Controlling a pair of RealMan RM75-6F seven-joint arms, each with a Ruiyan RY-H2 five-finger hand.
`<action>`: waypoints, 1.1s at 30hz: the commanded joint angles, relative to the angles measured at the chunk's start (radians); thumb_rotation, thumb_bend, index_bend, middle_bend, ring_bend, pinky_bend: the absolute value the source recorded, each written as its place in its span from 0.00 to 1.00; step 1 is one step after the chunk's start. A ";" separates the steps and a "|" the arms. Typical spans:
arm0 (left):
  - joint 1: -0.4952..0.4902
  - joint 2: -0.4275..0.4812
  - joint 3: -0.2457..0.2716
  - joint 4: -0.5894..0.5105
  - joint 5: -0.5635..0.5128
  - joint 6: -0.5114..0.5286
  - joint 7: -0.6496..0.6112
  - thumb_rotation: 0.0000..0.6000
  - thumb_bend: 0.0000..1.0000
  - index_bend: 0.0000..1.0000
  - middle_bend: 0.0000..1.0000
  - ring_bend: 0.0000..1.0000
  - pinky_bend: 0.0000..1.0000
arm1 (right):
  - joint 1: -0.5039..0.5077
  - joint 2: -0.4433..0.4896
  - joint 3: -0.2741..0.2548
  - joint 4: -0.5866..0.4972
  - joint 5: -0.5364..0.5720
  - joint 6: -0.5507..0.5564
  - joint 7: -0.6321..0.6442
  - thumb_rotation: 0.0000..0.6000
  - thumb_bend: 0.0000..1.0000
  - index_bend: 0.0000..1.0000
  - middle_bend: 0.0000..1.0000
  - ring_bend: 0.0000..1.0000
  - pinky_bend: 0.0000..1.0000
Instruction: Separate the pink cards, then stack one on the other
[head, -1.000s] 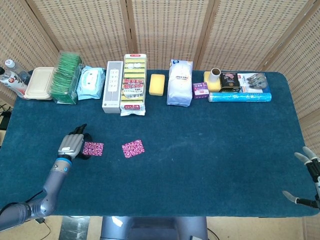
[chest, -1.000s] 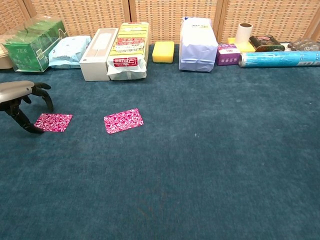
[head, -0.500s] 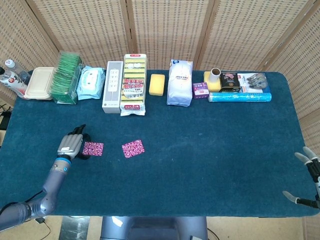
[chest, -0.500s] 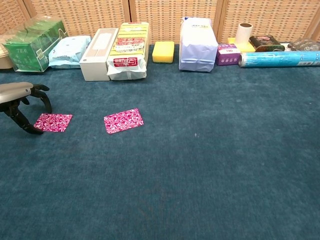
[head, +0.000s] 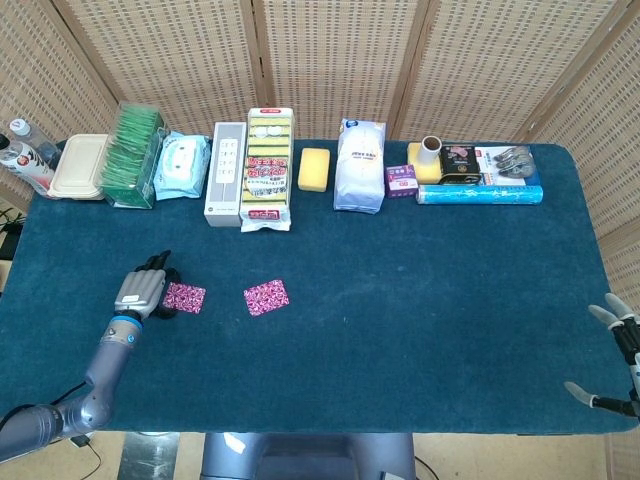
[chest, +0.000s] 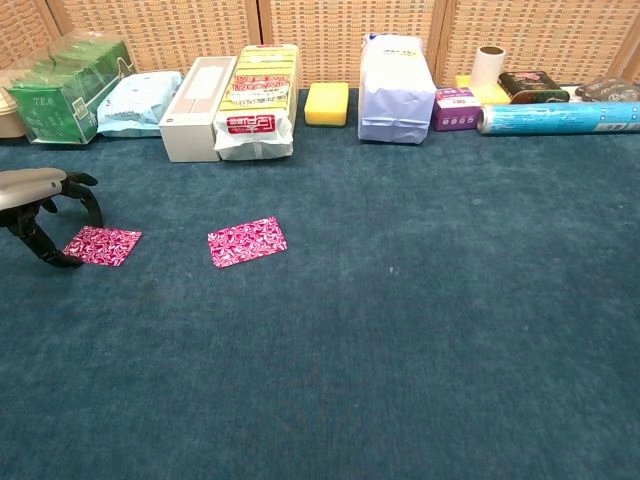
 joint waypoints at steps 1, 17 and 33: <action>-0.001 0.000 0.000 -0.002 -0.004 -0.001 0.004 1.00 0.25 0.36 0.00 0.00 0.16 | 0.000 0.000 0.000 0.002 0.000 0.000 0.002 1.00 0.00 0.10 0.00 0.00 0.00; -0.024 0.085 -0.058 -0.176 -0.055 0.038 0.024 1.00 0.26 0.37 0.00 0.00 0.16 | -0.001 0.000 -0.002 0.004 -0.003 0.002 0.005 1.00 0.00 0.10 0.00 0.00 0.00; -0.206 0.004 -0.202 -0.400 -0.563 0.160 0.146 1.00 0.31 0.37 0.00 0.00 0.16 | -0.002 0.004 -0.002 0.007 -0.006 0.006 0.024 1.00 0.00 0.10 0.00 0.00 0.00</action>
